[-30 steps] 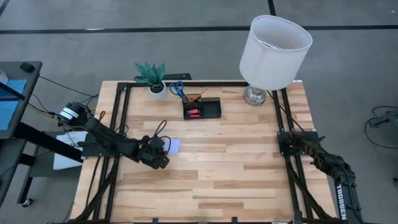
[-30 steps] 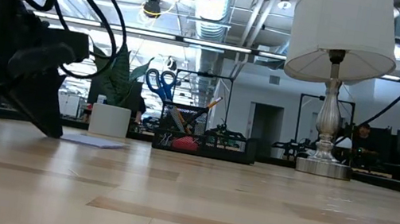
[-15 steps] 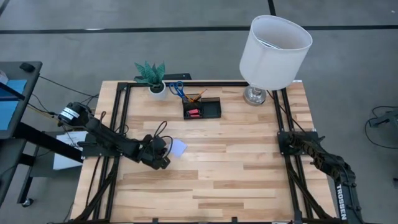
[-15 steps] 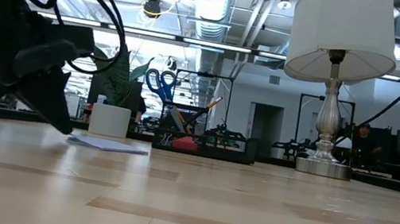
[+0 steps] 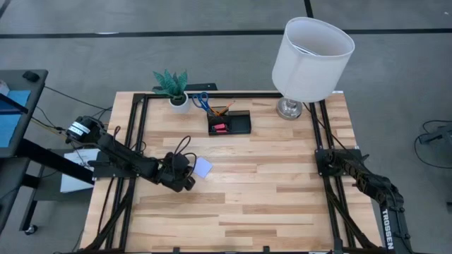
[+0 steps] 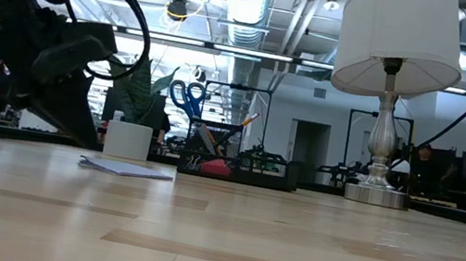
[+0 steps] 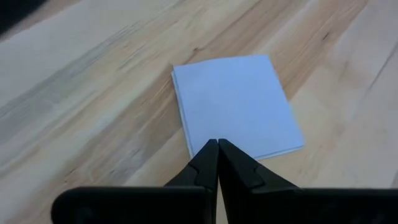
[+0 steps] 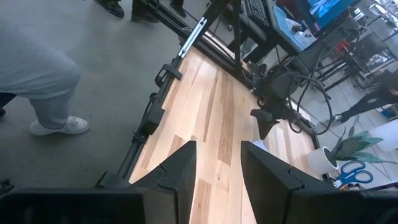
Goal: Pick and place office supplies into organizer
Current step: Put the white sticky notes into the desk organizer
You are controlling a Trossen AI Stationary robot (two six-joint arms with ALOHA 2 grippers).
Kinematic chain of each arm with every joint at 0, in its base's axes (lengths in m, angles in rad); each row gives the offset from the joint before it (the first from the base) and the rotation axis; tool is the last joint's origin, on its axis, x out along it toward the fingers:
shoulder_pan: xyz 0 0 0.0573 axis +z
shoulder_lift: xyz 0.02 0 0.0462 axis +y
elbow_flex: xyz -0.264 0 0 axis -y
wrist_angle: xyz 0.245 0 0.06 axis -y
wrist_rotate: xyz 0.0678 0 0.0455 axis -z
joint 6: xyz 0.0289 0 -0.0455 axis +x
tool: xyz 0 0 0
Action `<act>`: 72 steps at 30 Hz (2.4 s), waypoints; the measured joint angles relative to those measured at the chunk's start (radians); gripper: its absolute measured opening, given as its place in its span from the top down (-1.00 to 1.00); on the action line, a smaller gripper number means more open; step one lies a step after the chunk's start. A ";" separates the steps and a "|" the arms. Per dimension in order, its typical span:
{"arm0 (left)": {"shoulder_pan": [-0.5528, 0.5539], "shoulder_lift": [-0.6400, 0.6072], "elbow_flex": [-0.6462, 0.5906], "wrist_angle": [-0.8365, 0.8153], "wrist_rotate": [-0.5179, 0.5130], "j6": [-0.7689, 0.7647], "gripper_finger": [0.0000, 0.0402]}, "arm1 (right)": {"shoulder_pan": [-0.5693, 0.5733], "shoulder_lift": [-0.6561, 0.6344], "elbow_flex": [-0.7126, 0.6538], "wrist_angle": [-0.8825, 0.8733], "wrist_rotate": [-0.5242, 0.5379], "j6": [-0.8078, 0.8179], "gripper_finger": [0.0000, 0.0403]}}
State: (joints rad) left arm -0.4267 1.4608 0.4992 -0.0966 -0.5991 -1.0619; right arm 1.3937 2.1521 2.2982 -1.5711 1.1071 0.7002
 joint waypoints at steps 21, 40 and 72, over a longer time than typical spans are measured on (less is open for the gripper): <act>0.039 -0.001 0.000 0.061 0.027 -0.194 0.29 | 0.003 0.013 -0.045 -0.001 -0.104 0.041 0.41; 0.049 -0.001 0.002 0.247 0.069 0.046 -0.43 | 0.025 0.013 -0.115 0.000 -0.142 0.131 0.41; 0.100 -0.001 0.001 0.288 0.016 0.036 -0.44 | 0.014 0.013 -0.115 0.000 -0.134 0.130 0.41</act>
State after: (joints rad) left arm -0.3271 1.4597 0.5003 0.1913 -0.5830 -1.0258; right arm 1.4075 2.1651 2.1834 -1.5707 0.9733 0.8307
